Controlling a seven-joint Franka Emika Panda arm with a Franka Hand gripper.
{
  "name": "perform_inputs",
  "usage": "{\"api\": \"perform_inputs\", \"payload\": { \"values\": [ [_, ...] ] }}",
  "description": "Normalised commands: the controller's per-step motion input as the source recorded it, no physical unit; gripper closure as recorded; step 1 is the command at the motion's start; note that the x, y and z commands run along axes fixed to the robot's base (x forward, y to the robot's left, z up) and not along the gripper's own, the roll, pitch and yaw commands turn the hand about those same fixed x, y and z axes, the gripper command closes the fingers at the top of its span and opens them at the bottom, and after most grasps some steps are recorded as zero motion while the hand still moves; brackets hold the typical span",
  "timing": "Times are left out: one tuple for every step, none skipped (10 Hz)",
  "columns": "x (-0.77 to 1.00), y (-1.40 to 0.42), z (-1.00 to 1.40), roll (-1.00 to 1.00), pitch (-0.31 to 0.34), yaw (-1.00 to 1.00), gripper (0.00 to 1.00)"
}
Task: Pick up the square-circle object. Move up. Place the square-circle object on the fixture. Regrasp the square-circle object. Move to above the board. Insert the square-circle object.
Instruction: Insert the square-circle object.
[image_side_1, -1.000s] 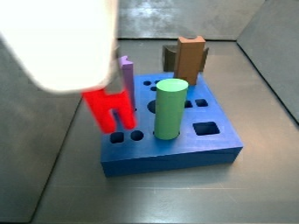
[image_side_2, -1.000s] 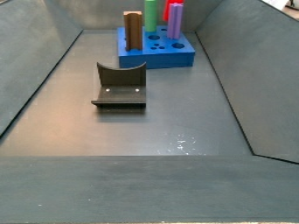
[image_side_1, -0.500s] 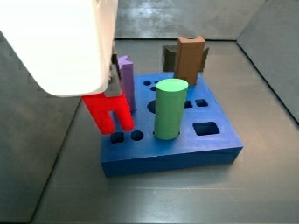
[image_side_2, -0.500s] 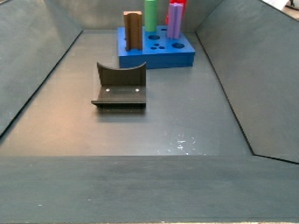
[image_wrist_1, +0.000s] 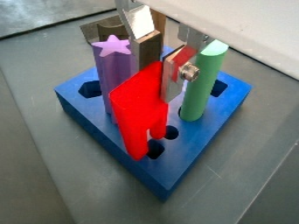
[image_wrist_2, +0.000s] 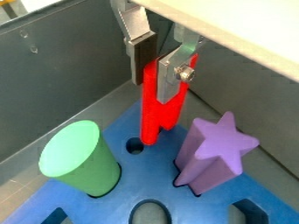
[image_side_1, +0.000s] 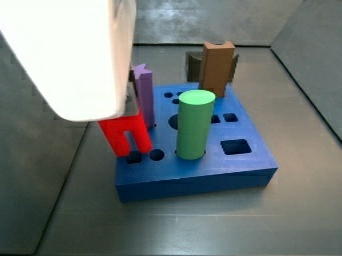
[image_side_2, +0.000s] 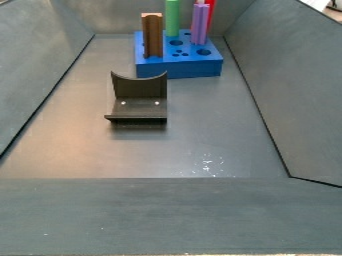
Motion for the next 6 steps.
{"api": "perform_inputs", "payload": {
  "values": [
    [0.42, -0.18, -0.13, 0.05, 0.08, 0.0, 1.0],
    [0.45, -0.18, -0.15, 0.06, 0.08, 0.0, 1.0],
    [0.44, -0.09, -0.16, 0.06, 0.084, 0.0, 1.0],
    [0.3, 0.0, -0.17, 0.04, 0.07, 0.0, 1.0],
    [0.21, 0.15, -0.15, 0.02, 0.066, 0.01, 1.0],
    [0.22, 0.15, -0.13, 0.01, 0.06, 0.08, 1.0]
  ]
}}
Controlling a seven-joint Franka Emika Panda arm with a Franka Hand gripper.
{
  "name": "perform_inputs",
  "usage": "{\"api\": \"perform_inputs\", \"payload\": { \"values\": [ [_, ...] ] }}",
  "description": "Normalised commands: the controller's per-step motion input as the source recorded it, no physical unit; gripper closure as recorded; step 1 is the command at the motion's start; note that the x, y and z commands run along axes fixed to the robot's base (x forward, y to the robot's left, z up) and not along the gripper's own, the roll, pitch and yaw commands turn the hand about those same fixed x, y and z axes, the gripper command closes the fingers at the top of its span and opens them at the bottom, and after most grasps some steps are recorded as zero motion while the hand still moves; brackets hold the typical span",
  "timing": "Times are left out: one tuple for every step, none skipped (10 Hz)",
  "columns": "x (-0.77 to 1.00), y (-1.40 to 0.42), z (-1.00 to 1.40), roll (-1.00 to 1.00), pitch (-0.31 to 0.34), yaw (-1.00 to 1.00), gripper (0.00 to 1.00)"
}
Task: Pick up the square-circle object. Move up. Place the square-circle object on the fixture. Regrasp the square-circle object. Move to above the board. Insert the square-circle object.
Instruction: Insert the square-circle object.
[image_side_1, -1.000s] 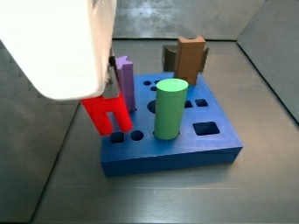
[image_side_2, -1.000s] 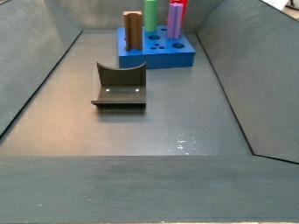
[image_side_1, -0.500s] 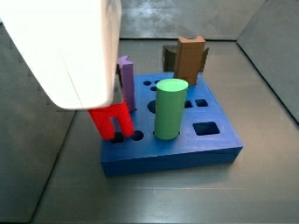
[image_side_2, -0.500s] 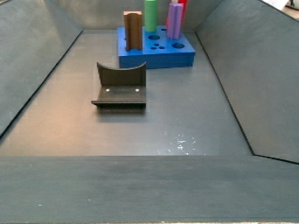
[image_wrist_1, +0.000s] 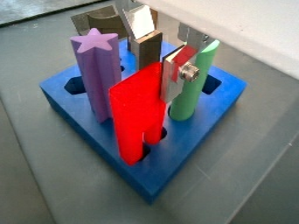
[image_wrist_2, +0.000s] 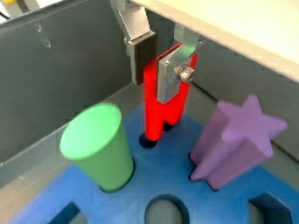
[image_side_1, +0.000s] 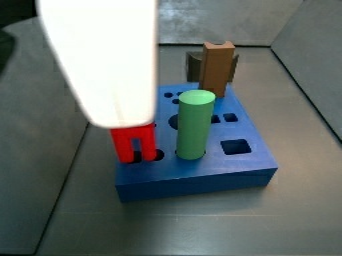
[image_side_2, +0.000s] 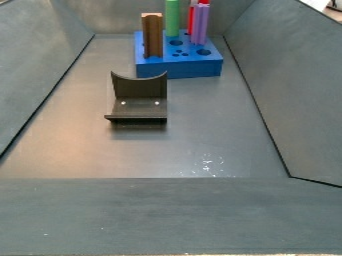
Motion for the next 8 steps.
{"api": "perform_inputs", "payload": {
  "values": [
    [0.19, 0.16, -0.09, 0.01, 0.044, 0.08, 1.0],
    [0.07, 0.05, -0.09, 0.01, 0.023, 0.02, 1.0],
    [0.08, 0.0, -0.1, 0.03, 0.02, 0.0, 1.0],
    [0.02, 0.0, -0.11, 0.07, 0.013, 0.0, 1.0],
    [0.04, 0.0, -0.06, 0.03, 0.004, 0.0, 1.0],
    [0.08, 0.0, -0.05, 0.01, 0.003, 0.0, 1.0],
    [0.34, -0.12, -0.12, 0.07, 0.04, 0.07, 1.0],
    [0.44, -0.09, -0.17, 0.07, 0.107, 0.05, 1.0]
  ]
}}
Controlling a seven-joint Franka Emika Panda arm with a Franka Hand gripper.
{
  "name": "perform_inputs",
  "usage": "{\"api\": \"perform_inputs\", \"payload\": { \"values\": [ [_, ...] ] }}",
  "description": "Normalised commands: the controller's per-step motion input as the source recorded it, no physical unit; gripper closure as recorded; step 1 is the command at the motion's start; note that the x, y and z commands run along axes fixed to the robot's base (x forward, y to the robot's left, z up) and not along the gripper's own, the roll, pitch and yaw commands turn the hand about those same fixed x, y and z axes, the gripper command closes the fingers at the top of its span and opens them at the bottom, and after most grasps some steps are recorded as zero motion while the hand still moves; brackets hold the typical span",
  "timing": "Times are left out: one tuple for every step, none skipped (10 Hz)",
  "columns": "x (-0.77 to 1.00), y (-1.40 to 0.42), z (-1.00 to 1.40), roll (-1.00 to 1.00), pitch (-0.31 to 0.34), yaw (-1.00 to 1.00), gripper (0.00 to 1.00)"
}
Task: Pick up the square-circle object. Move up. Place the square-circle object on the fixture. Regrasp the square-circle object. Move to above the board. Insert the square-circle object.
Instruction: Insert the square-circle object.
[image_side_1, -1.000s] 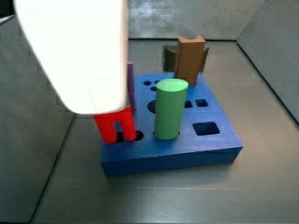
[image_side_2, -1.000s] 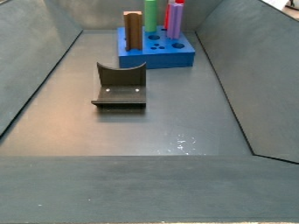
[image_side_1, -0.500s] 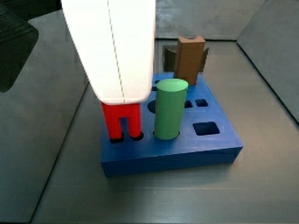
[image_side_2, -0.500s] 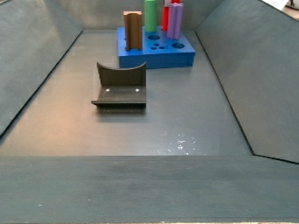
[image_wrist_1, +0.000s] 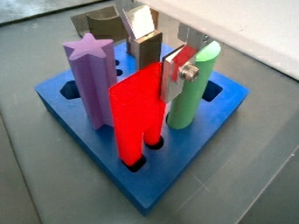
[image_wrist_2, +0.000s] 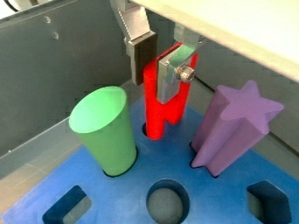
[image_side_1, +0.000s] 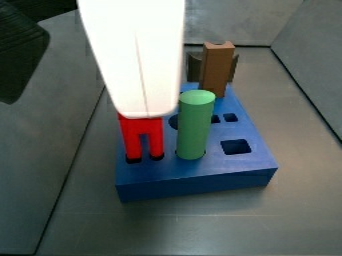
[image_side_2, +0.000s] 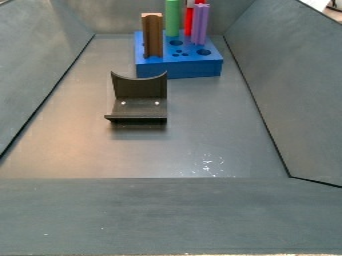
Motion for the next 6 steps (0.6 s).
{"api": "perform_inputs", "payload": {
  "values": [
    [0.21, -0.15, -0.11, 0.11, 0.069, 0.0, 1.0],
    [0.14, -0.2, -0.09, 0.12, 0.049, 0.03, 1.0],
    [0.07, -0.04, -0.09, 0.08, 0.03, 0.01, 1.0],
    [0.0, 0.0, -0.11, 0.07, 0.007, 0.0, 1.0],
    [0.0, 0.0, -0.2, 0.09, 0.0, 0.01, 1.0],
    [-0.21, 0.08, -0.3, 0.14, 0.0, 0.0, 1.0]
  ]
}}
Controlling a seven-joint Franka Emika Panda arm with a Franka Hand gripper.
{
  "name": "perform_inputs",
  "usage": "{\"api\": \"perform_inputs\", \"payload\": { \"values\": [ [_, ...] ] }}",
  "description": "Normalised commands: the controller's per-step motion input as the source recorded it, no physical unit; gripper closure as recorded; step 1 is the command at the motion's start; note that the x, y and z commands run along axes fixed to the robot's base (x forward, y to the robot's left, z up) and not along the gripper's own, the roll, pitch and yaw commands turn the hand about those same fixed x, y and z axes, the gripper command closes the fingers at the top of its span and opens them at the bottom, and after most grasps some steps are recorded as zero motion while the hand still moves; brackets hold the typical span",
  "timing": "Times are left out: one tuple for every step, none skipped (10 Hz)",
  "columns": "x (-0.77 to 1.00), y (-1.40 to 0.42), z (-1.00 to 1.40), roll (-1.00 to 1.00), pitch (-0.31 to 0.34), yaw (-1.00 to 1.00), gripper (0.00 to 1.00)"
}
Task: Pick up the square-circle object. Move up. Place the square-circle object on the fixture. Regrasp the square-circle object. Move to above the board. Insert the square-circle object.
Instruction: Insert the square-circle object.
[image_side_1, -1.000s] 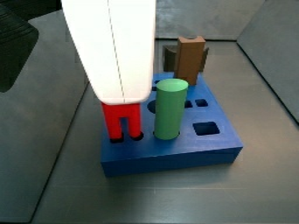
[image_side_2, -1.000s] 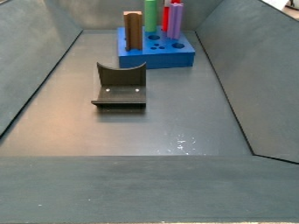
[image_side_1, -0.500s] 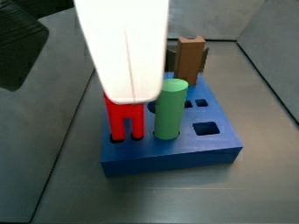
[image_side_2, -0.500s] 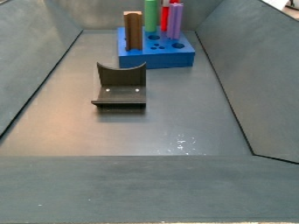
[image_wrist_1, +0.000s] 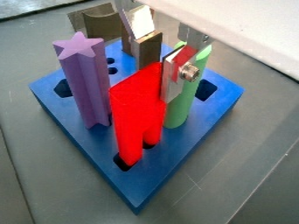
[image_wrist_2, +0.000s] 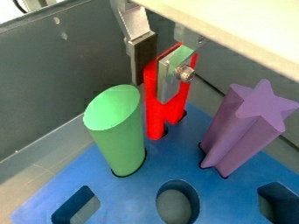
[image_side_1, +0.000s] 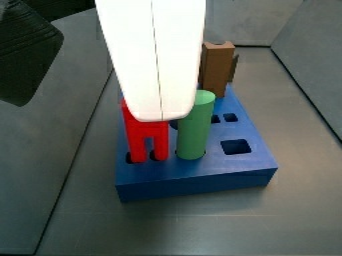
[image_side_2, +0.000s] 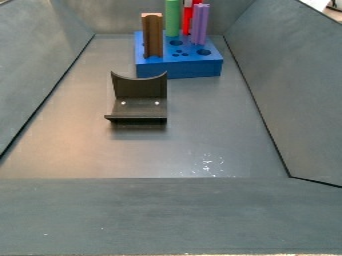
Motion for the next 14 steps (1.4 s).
{"api": "perform_inputs", "payload": {
  "values": [
    [-0.21, 0.02, -0.27, 0.12, 0.0, 0.0, 1.0],
    [0.0, 0.0, -0.17, 0.05, 0.0, 0.0, 1.0],
    [0.0, 0.0, -0.12, 0.02, 0.0, 0.0, 1.0],
    [0.0, -0.04, -0.04, 0.0, 0.0, 0.0, 1.0],
    [0.2, -0.02, -0.11, 0.0, 0.014, 0.0, 1.0],
    [0.22, -0.05, -0.11, 0.0, 0.03, 0.0, 1.0],
    [0.06, -0.09, -0.11, 0.0, 0.0, 0.0, 1.0],
    [0.0, -0.12, -0.13, 0.0, 0.0, 0.07, 1.0],
    [-0.14, -0.05, -0.17, 0.05, -0.036, 0.07, 1.0],
    [-0.24, 0.0, -0.17, 0.05, -0.029, 0.01, 1.0],
    [-0.02, -0.07, -0.07, 0.0, -0.034, 0.03, 1.0],
    [0.0, 0.0, -0.08, 0.0, 0.0, 0.07, 1.0],
    [0.0, 0.04, -0.06, 0.0, 0.0, 0.05, 1.0],
    [0.0, 0.0, -0.04, 0.0, 0.0, 0.0, 1.0]
  ]
}}
